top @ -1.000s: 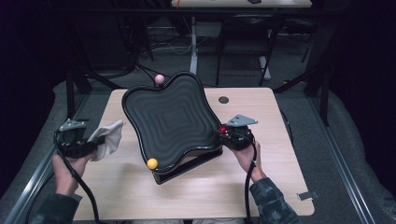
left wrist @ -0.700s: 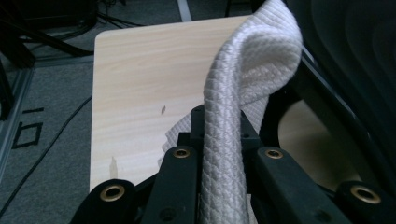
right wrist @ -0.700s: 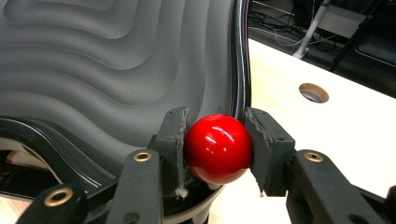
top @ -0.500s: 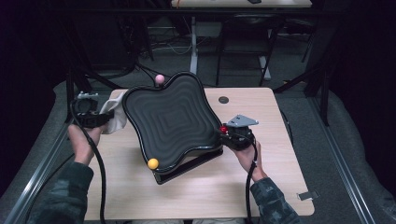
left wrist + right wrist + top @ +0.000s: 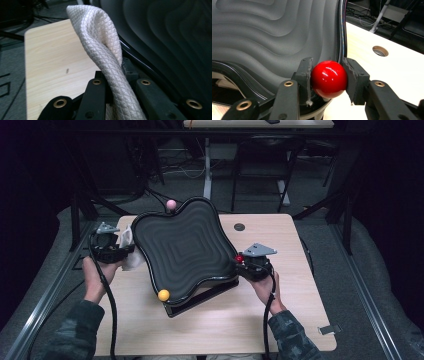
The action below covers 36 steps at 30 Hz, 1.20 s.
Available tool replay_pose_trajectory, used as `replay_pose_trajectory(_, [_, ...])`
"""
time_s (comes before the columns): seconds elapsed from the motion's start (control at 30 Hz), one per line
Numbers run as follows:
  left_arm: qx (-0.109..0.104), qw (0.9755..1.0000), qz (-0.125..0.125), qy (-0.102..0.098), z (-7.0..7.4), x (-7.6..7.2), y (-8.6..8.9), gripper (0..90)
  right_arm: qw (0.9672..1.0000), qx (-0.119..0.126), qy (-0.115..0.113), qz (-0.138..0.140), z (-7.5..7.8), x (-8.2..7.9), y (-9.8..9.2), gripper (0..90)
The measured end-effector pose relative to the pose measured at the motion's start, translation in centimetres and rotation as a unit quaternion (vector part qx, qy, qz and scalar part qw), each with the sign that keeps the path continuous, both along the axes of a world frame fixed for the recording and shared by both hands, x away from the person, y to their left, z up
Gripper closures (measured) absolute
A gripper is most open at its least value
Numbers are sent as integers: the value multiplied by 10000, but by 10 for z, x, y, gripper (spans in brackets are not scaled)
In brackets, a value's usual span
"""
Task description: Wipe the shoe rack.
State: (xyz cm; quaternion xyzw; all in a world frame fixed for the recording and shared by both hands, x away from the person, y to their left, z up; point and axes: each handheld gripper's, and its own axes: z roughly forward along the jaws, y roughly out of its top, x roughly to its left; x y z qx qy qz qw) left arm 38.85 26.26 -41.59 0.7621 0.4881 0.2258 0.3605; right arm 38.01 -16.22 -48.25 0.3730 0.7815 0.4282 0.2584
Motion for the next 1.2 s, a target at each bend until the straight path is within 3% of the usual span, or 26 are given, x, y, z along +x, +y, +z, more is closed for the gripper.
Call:
replay_pose_trajectory(0.2, [-130, 9997, -187, -29, -3, -11, -1, 834, 10000, -15, -7, 4, 0, 0, 0, 600])
replay_pose_trajectory(0.6, [-116, 9977, -670, -3, -20, -44, -18, 833, 10000, -41, 0, -37, 0, 0, 1, 600])
replay_pose_trajectory(1.2, [-265, 9948, -988, -9, -44, -86, -30, 833, 10000, -76, -1, -51, 0, 0, 1, 600])
